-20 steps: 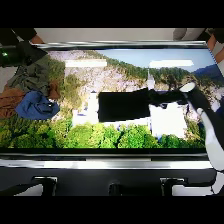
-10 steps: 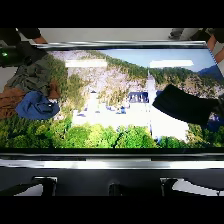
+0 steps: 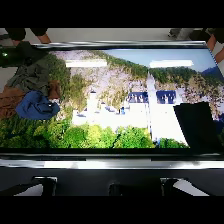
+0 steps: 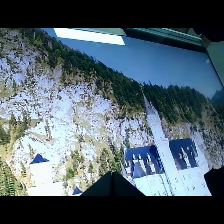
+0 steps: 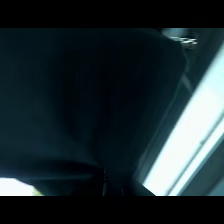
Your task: Fold the shirts.
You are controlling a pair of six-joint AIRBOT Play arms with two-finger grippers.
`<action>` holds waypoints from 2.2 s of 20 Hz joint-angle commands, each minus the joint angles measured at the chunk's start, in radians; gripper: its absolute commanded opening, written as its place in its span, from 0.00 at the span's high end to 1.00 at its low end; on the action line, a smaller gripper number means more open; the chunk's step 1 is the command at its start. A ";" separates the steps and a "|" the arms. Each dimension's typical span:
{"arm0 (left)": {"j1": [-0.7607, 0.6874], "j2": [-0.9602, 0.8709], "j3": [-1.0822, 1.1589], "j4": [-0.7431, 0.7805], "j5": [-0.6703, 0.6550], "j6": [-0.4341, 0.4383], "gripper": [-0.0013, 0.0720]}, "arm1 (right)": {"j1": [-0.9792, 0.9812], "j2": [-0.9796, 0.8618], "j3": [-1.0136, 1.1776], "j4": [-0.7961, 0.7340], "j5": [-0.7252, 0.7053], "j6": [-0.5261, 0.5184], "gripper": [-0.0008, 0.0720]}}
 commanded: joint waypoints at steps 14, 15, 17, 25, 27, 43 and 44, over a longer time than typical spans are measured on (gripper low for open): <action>0.000 0.000 0.000 -0.012 -0.006 0.000 0.94 | -0.008 0.063 0.069 -0.192 0.097 -0.103 0.15; 0.000 0.000 0.000 -0.011 -0.006 0.001 0.94 | -0.008 0.076 0.155 -0.196 0.089 -0.118 0.15; -0.004 0.000 0.005 -0.001 0.001 0.006 0.94 | 0.016 0.082 0.368 -0.167 0.008 -0.184 0.15; -0.286 -0.092 0.074 0.973 -0.129 -0.227 0.87 | 0.721 0.035 0.671 -0.068 -0.135 -0.101 0.15; -0.285 -0.135 0.010 0.875 -0.332 -0.227 0.36 | 0.873 -0.042 0.624 -0.043 0.027 -0.086 0.15; -0.280 0.076 -0.538 0.676 -0.039 -0.298 0.22 | 1.048 -0.171 0.566 -0.038 0.208 -0.105 0.15; -0.280 0.076 -0.538 0.676 -0.039 -0.298 0.22 | 1.048 -0.171 0.566 -0.038 0.208 -0.105 0.15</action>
